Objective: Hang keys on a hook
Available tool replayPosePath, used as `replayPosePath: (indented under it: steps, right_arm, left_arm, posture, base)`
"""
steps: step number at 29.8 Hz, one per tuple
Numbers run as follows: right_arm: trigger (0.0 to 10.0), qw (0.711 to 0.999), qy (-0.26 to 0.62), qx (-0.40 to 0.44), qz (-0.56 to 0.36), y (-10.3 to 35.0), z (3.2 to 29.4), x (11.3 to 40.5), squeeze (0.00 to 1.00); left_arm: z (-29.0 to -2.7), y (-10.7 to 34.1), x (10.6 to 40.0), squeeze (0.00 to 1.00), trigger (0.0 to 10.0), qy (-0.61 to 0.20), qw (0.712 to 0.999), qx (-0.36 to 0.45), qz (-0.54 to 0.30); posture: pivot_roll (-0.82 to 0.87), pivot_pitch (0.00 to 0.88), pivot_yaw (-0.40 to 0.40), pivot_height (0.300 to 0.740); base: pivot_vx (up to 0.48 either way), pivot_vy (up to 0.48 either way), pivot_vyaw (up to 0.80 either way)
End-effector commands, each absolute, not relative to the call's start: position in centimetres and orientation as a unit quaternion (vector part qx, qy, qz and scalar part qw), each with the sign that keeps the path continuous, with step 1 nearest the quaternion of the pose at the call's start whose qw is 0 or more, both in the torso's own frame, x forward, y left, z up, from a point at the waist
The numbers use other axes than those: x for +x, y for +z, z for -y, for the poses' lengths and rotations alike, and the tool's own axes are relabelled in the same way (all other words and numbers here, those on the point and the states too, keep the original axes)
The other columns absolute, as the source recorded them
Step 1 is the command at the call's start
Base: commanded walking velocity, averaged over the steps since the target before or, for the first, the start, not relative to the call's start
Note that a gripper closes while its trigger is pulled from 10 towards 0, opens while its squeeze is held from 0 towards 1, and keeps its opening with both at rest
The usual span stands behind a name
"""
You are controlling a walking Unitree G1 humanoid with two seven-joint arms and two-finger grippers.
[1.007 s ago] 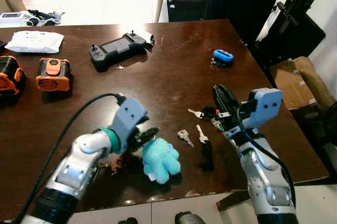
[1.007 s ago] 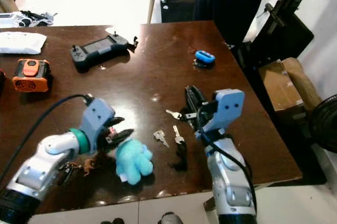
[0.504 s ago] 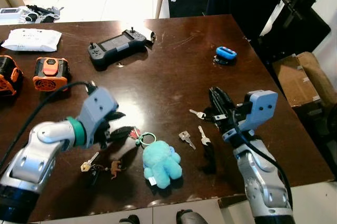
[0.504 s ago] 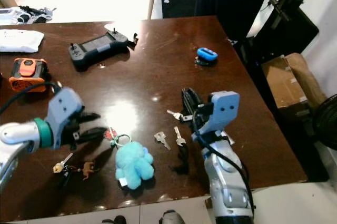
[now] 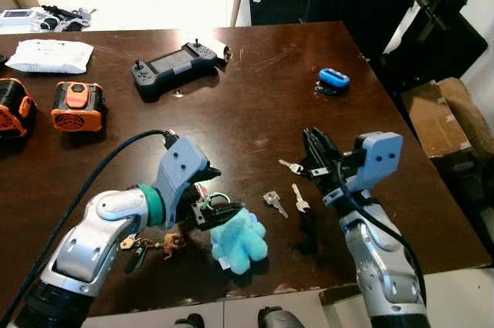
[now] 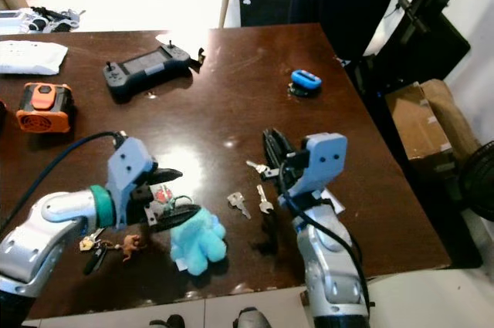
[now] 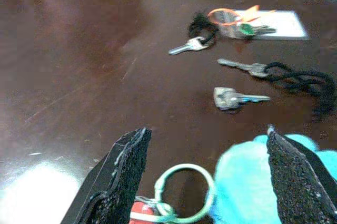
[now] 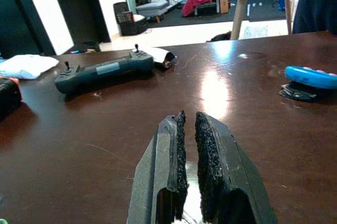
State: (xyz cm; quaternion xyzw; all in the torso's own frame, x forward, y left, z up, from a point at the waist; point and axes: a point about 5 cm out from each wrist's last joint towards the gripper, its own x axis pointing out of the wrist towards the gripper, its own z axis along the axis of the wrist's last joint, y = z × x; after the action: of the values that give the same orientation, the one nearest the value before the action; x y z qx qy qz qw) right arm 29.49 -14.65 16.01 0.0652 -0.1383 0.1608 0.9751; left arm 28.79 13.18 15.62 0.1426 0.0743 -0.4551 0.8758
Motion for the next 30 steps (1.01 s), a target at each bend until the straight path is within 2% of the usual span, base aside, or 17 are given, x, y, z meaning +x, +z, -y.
replayPosePath:
  steps: [1, 4, 6, 7, 19, 20, 21, 22, 24, 25, 30]
  right_arm:
    - [10.0, 0.976, 0.161, 0.065, 0.129, 15.5, 14.7, 29.4, 0.00]
    - [10.0, 0.977, 0.161, 0.065, 0.127, 15.3, 14.7, 29.4, 0.00]
    - [10.0, 0.977, 0.161, 0.064, 0.127, 15.3, 14.7, 29.4, 0.00]
    - [10.0, 0.977, 0.161, 0.064, 0.127, 15.3, 14.7, 29.4, 0.00]
    - [10.0, 0.976, 0.164, 0.062, 0.128, 15.4, 14.7, 29.4, 0.00]
    - [10.0, 0.976, 0.165, 0.062, 0.129, 15.4, 14.7, 29.4, 0.00]
    - [10.0, 0.976, 0.165, 0.062, 0.129, 15.4, 14.7, 29.4, 0.00]
    - [10.0, 0.976, 0.165, 0.062, 0.129, 15.4, 14.7, 29.4, 0.00]
    - [10.0, 0.976, 0.166, 0.062, 0.129, 15.4, 14.7, 29.4, 0.00]
    - [10.0, 0.976, 0.166, 0.061, 0.129, 15.5, 14.7, 29.4, 0.00]
    - [10.0, 0.976, 0.165, 0.060, 0.130, 15.5, 14.7, 29.4, 0.00]
  left_arm:
    - [-13.4, 14.6, 28.6, 0.00, 10.0, -0.455, 0.873, 0.151, -0.093]
    - [-13.6, 13.0, 26.8, 0.00, 9.5, -0.515, 0.828, 0.186, -0.123]
    - [-13.7, 12.6, 26.3, 0.00, 9.4, -0.527, 0.818, 0.190, -0.133]
    - [-13.7, 12.2, 26.0, 0.00, 10.0, -0.532, 0.813, 0.188, -0.142]
    - [-14.5, 9.3, 25.2, 0.00, 10.0, -0.536, 0.799, 0.195, -0.192]
    - [-14.8, 8.3, 25.1, 0.00, 9.5, -0.531, 0.797, 0.198, -0.208]
    - [-14.8, 8.3, 25.1, 0.00, 9.5, -0.531, 0.797, 0.198, -0.208]
    - [-15.0, 7.6, 25.0, 0.00, 6.0, -0.527, 0.796, 0.199, -0.221]
    - [-15.1, 7.0, 25.0, 0.00, 6.0, -0.524, 0.796, 0.196, -0.231]
    - [-15.2, 6.3, 24.9, 0.00, 0.0, -0.518, 0.797, 0.193, -0.242]
    - [-15.3, 5.0, 25.1, 0.00, 0.0, -0.498, 0.805, 0.187, -0.265]
  posture:
    - [-0.20, 0.116, 0.026, 0.740]
    - [-0.20, 0.117, 0.025, 0.740]
    - [-0.20, 0.117, 0.024, 0.740]
    - [-0.20, 0.116, 0.025, 0.740]
    - [-0.20, 0.111, 0.023, 0.740]
    - [-0.20, 0.112, 0.022, 0.740]
    - [-0.20, 0.112, 0.022, 0.740]
    - [-0.20, 0.112, 0.022, 0.740]
    - [-0.21, 0.113, 0.022, 0.740]
    - [-0.21, 0.113, 0.022, 0.740]
    - [-0.21, 0.119, 0.021, 0.740]
  base:
    - [0.000, 0.000, 0.00]
    - [0.000, 0.000, 0.00]
    - [0.000, 0.000, 0.00]
    - [0.000, 0.000, 0.00]
    - [0.000, 0.000, 0.00]
    - [0.000, 0.000, 0.00]
    - [0.000, 0.000, 0.00]
    - [0.000, 0.000, 0.00]
    - [0.000, 0.000, 0.00]
    - [0.000, 0.000, 0.00]
    - [0.000, 0.000, 0.00]
